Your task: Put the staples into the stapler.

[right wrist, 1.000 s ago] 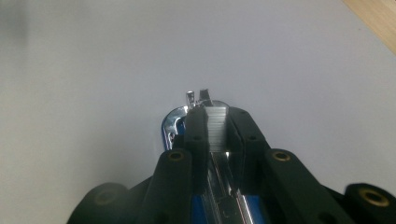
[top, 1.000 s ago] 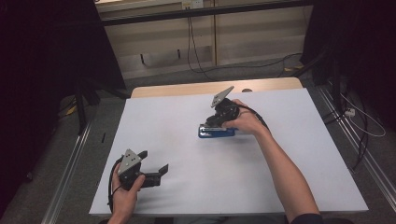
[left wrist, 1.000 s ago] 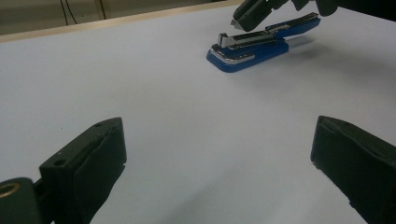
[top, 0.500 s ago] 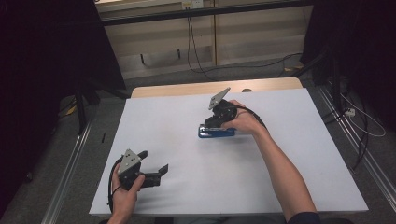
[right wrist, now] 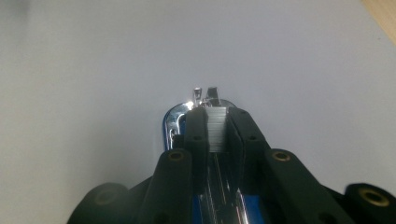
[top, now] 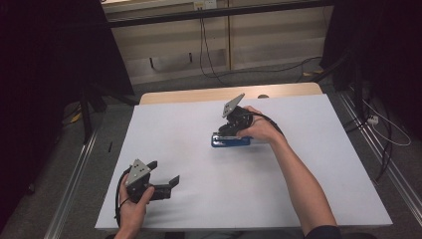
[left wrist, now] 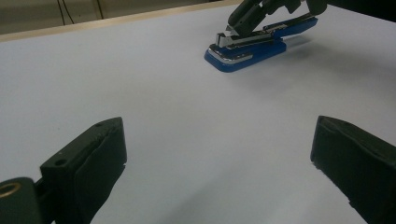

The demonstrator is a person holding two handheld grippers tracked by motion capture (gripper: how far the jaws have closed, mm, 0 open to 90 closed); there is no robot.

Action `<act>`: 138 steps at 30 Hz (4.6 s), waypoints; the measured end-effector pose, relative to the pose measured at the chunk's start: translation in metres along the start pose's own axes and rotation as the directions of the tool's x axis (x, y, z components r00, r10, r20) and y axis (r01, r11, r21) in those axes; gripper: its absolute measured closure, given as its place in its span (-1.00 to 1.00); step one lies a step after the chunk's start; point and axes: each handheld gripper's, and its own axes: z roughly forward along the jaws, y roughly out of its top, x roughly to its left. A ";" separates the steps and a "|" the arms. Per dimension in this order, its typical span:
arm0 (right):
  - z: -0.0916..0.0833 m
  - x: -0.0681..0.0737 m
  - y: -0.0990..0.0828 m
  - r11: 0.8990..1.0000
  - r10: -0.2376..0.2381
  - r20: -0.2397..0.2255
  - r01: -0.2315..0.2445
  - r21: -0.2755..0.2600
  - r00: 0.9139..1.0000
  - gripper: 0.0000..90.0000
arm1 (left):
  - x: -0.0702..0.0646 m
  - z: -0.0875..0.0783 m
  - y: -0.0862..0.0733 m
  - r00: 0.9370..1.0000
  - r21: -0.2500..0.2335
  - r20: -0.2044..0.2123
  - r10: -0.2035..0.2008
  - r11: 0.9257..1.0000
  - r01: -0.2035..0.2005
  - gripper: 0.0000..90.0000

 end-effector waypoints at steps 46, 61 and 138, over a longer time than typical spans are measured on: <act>0.007 0.003 0.005 0.999 -0.037 -0.003 0.037 0.023 0.999 0.74 | -0.001 0.001 -0.001 1.000 0.005 -0.004 0.000 1.000 0.000 -0.92; 0.003 0.002 0.006 1.000 -0.022 0.017 0.021 0.018 1.000 0.67 | -0.001 0.000 -0.001 1.000 0.004 -0.002 0.001 1.000 -0.001 -0.92; -0.075 0.047 -0.073 0.856 0.505 0.429 -0.372 -0.359 0.749 -0.90 | 0.001 0.000 0.000 1.000 -0.002 -0.025 -0.006 1.000 0.006 -0.92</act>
